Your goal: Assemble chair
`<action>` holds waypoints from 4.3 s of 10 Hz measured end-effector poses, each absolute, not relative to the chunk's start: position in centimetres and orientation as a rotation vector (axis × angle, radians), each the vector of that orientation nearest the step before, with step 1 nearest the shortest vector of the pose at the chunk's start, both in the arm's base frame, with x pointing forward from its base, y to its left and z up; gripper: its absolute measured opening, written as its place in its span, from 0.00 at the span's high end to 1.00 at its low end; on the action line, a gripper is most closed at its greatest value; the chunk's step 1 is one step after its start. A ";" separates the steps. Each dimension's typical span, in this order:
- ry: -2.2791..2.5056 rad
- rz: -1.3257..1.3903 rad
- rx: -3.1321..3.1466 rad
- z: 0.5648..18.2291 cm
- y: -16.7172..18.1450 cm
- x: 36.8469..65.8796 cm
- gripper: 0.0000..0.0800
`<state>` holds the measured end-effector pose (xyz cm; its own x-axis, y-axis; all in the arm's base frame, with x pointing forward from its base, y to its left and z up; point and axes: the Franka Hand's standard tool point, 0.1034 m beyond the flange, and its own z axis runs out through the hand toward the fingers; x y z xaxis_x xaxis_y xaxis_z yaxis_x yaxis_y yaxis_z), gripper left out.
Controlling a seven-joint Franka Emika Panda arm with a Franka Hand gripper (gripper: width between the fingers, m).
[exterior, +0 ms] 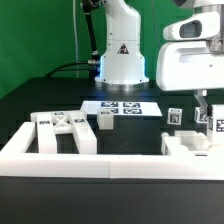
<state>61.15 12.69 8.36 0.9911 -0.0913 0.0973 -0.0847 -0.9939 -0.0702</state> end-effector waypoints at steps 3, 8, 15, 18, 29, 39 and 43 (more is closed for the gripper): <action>0.544 -0.139 -2.999 8.3 12.7 61.2 0.64; 1.069 -0.092 -2.819 8.3 12.6 61.3 0.62; 0.242 -0.140 -3.028 8.3 13.2 61.1 0.19; -0.211 -0.165 -3.047 8.3 13.2 61.0 0.19; -0.870 -0.198 -2.981 8.3 12.5 61.4 0.64; 0.706 -0.139 -2.943 8.2 12.4 61.6 0.64; 1.049 -0.123 -2.822 8.2 12.4 61.8 0.63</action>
Offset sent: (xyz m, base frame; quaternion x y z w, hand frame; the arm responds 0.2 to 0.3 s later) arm -0.0008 0.0043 -0.0135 0.0136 -0.0301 0.1920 0.9808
